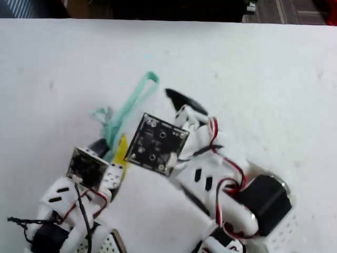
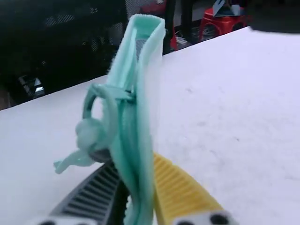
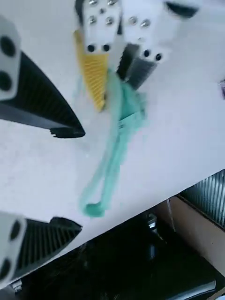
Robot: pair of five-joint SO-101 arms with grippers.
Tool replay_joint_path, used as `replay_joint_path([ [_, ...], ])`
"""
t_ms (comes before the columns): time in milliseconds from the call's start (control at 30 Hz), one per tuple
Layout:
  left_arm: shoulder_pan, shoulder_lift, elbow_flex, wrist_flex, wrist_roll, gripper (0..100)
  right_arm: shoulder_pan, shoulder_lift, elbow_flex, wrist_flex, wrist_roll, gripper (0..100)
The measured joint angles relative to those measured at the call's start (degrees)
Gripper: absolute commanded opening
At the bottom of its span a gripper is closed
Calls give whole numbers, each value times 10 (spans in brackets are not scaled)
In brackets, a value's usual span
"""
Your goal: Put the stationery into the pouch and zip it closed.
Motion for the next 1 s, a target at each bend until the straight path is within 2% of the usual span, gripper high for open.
replay_joint_path([
  [133, 64, -4, 53, -55, -49, 23, -4, 19, -44, 15, -59, 186],
  [233, 110, -4, 89, -91, -76, 26, -11, 43, -84, 47, -76, 132],
  [367, 149, -4, 122, -114, -80, 33, -12, 79, -140, 88, -91, 153],
  [567, 153, -4, 132, -114, -80, 152, -12, 160, -164, 113, -129, 173],
  [867, 156, -3, 163, -113, -76, 151, -10, 191, -34, 114, -134, 173],
  [1000, 144, -2, 182, -146, -74, 151, 35, 189, 23, 114, -134, 173],
])
